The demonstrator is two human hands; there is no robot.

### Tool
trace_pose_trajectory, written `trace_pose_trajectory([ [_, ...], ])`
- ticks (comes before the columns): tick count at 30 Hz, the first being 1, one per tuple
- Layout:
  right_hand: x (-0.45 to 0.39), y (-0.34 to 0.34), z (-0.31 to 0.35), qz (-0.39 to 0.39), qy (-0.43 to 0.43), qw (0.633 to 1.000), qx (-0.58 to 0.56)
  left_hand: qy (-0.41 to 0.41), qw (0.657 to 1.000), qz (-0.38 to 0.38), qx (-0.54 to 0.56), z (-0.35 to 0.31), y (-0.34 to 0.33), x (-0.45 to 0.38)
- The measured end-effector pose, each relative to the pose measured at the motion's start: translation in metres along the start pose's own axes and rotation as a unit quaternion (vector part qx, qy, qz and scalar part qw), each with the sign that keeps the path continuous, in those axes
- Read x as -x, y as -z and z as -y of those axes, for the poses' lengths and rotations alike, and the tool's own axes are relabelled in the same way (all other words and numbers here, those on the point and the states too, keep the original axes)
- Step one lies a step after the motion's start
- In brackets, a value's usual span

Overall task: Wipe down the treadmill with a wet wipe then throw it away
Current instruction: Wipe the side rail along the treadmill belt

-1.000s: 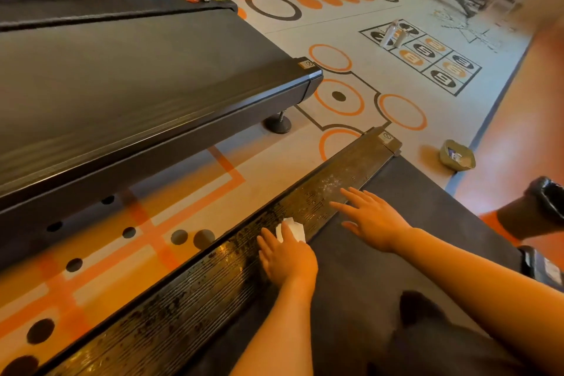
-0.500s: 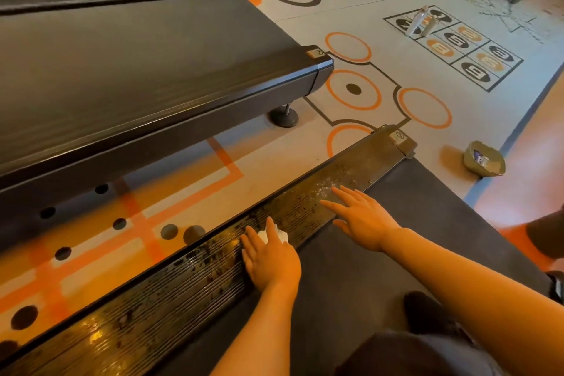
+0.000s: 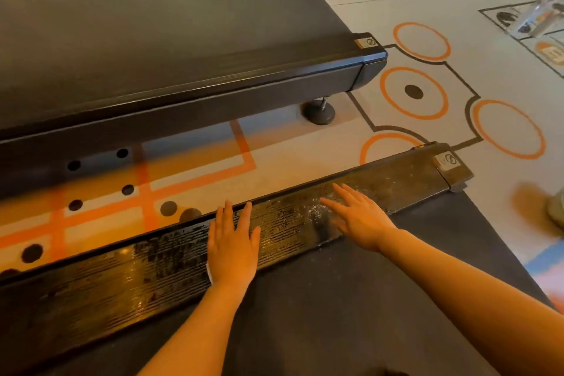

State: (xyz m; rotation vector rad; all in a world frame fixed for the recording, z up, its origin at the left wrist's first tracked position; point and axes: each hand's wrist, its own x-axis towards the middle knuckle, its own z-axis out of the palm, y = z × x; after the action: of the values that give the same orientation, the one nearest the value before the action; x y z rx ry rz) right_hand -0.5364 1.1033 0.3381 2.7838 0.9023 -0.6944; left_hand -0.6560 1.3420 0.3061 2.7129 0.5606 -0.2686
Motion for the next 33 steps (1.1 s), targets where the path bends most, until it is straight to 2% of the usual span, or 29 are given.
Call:
trace_pose_trajectory([
  [4,-0.021,0.001,-0.022,-0.017,0.053,0.998,0.003,0.025,0.998,-0.018,-0.049,-0.009,-0.002,0.001],
  [9,-0.037,-0.006,-0.04,-0.033,0.11,0.993,-0.005,0.085,0.994,-0.052,-0.045,-0.018,-0.005,0.008],
  [16,-0.042,-0.019,-0.049,-0.048,0.157,0.986,-0.008,0.131,0.988,-0.042,-0.076,-0.027,-0.01,0.019],
  [19,-0.048,-0.019,-0.043,-0.072,0.173,0.982,-0.006,0.155,0.982,-0.061,-0.093,-0.023,-0.007,0.024],
  [24,-0.058,-0.021,0.001,-0.13,0.187,0.971,-0.072,0.185,0.974,-0.048,-0.119,-0.002,0.006,0.044],
  [27,-0.055,-0.033,0.051,-0.156,0.266,0.943,-0.126,0.211,0.97,-0.051,-0.11,0.02,0.013,0.054],
  [33,-0.048,-0.044,0.134,-0.149,0.432,0.884,-0.104,0.26,0.958,-0.081,-0.092,0.066,0.01,0.081],
])
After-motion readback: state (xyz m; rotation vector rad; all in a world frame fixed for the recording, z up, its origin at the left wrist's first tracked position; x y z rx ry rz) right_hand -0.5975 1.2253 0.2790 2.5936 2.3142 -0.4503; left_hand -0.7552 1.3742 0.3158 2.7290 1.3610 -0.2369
